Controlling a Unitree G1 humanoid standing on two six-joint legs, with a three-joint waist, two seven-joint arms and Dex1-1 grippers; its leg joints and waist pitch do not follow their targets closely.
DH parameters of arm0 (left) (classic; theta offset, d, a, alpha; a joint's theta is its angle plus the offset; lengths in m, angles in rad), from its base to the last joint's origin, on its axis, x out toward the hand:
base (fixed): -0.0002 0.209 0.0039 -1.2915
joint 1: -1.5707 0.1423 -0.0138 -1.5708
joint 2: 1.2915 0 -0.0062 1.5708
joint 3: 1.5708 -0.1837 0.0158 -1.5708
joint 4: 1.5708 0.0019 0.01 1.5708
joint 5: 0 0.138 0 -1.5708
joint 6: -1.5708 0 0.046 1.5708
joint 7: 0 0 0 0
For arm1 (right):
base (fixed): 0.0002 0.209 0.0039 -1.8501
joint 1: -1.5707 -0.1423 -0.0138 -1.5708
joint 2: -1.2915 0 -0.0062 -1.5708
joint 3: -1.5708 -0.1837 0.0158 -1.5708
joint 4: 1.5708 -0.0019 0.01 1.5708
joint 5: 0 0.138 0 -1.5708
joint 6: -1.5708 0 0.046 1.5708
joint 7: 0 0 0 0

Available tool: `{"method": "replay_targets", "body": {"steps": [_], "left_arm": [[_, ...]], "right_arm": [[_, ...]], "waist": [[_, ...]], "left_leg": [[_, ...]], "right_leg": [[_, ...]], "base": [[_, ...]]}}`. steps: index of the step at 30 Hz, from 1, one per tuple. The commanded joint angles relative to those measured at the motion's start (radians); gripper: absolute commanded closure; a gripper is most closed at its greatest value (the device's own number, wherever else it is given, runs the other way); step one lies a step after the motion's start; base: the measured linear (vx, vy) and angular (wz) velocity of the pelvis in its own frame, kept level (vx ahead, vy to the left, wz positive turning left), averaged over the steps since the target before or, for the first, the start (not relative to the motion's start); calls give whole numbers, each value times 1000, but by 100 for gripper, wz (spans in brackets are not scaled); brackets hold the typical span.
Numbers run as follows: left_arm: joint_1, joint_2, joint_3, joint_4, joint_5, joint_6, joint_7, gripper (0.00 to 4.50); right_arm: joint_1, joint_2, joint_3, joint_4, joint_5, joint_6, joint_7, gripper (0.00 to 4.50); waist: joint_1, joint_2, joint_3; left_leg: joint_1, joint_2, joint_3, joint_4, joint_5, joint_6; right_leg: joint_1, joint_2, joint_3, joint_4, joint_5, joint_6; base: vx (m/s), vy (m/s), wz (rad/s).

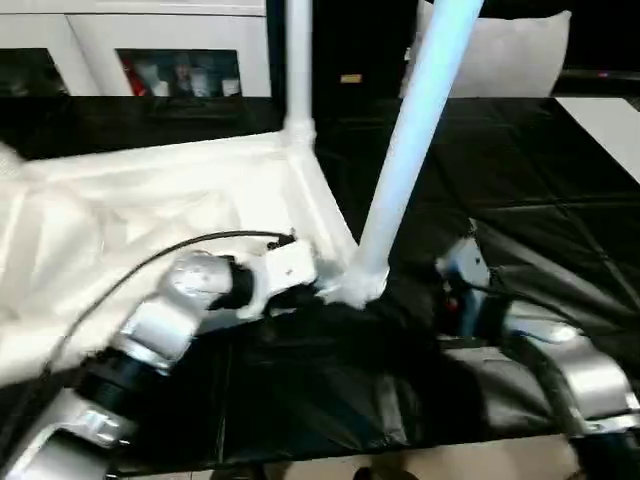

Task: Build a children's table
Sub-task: Rotate leg to tighten

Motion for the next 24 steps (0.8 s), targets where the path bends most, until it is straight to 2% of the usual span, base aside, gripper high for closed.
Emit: {"method": "replay_targets", "body": {"steps": [1, 4, 5, 7, 11, 13, 15, 21, 24], "left_arm": [[6, 14, -74, 12, 7, -39, -97, 450], [-8, 51, -106, 21, 2, -93, -189, 450], [-12, 56, -114, 23, 3, -107, -204, 450], [-15, 59, -118, 28, 3, -118, -214, 450], [-26, 70, -137, 20, -6, -153, -293, 450], [-32, 70, -143, 22, -4, -167, -302, 450], [-37, 68, -149, 24, -3, -174, -308, 450], [-45, 64, -152, 32, 1, -194, -321, 450], [-51, 65, -153, 43, 11, -208, -324, 450]], "right_arm": [[-22, -23, 12, 0, 12, -7, 58, 4], [-62, -81, 64, 40, -29, -46, 140, 4], [-72, -89, 77, 48, -32, -52, 160, 4], [-78, -95, 84, 53, -34, -55, 175, 4], [-114, -91, 110, 82, -12, -47, 261, 4], [-124, -91, 124, 94, -13, -55, 277, 22], [-132, -90, 138, 103, -14, -61, 290, 44], [-145, -70, 155, 109, -15, -61, 302, 94], [-151, -61, 158, 121, -23, -75, 310, 108]], "waist": [[-3, 1, -54], [-2, 2, -57], [-2, -2, -57], [1, 0, -57], [9, -3, -63], [12, -1, -64], [16, -4, -65], [15, -7, -66], [17, -6, -68]], "left_leg": [[34, 54, -11, -58, -195, 68], [36, 54, -12, -56, -197, 58], [37, 55, -10, -56, -195, 61], [38, 55, -9, -54, -198, 64], [36, 56, -9, -50, -152, 83], [38, 57, -8, -49, -150, 87], [38, 57, -7, -48, -137, 91], [37, 56, -7, -48, -157, 80], [37, 56, -7, -46, -144, 81]], "right_leg": [[33, -67, 35, -69, -36, -255], [33, -68, 32, -65, -48, -266], [33, -69, 34, -65, -43, -269], [32, -70, 35, -66, -45, -272], [37, -70, 32, -56, 8, -285], [36, -71, 32, -55, 15, -288], [36, -70, 31, -52, 31, -295], [36, -72, 31, -54, -23, -288], [36, -71, 31, -52, -4, -290]], "base": [[0, 0, 0], [0, 0, 0], [0, 0, 0], [0, 0, 0], [0, 0, 0], [0, 0, 0], [0, 0, 0], [0, 0, 0], [0, 0, 0]]}}
